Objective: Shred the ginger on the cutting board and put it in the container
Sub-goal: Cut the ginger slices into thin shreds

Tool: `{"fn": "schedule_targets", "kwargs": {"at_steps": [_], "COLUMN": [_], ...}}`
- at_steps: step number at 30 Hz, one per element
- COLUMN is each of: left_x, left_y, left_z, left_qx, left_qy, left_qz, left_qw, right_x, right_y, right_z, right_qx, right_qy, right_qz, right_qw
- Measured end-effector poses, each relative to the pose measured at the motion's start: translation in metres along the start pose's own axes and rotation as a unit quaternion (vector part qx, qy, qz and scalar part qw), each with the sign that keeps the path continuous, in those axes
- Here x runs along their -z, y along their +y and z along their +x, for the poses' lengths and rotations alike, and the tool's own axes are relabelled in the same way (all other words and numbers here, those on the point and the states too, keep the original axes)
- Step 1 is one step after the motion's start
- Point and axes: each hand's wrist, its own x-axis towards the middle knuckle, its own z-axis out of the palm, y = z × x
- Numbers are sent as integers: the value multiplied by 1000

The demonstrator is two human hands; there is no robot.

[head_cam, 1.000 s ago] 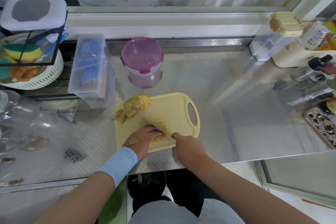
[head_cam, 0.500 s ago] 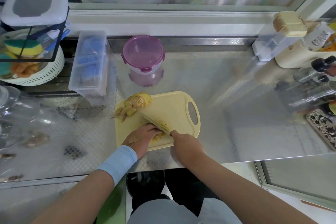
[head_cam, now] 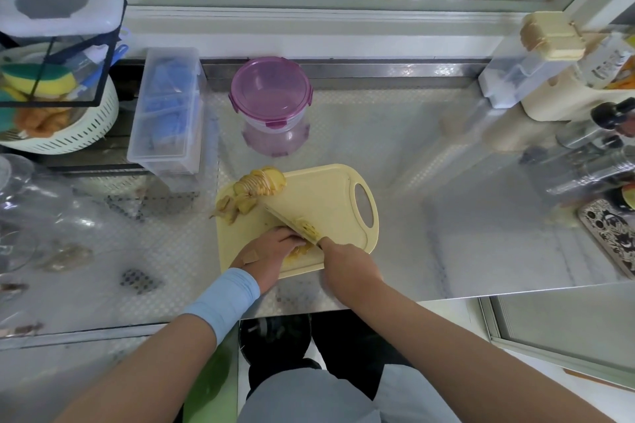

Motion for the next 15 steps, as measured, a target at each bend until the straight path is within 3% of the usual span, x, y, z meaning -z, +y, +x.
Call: {"fn": "schedule_targets", "kwargs": {"at_steps": [5, 9, 12, 15], "left_x": [6, 4, 4, 7], "left_y": [4, -1, -1, 2], "left_z": [-5, 0, -3, -3], "left_qx": [-29, -68, -1, -20], "left_qy": [9, -12, 8, -29], "left_qz": [-26, 32, -2, 20], "left_qw": [999, 997, 1000, 999], "right_x": [-1, -3, -4, -3], "right_y": [10, 21, 14, 6], "right_z": [-8, -22, -13, 0], "right_qx": [-7, -9, -8, -3], "right_qy": [-1, 0, -4, 0], "right_qz": [-20, -38, -32, -15], "right_qw": [1000, 999, 999, 1000]}}
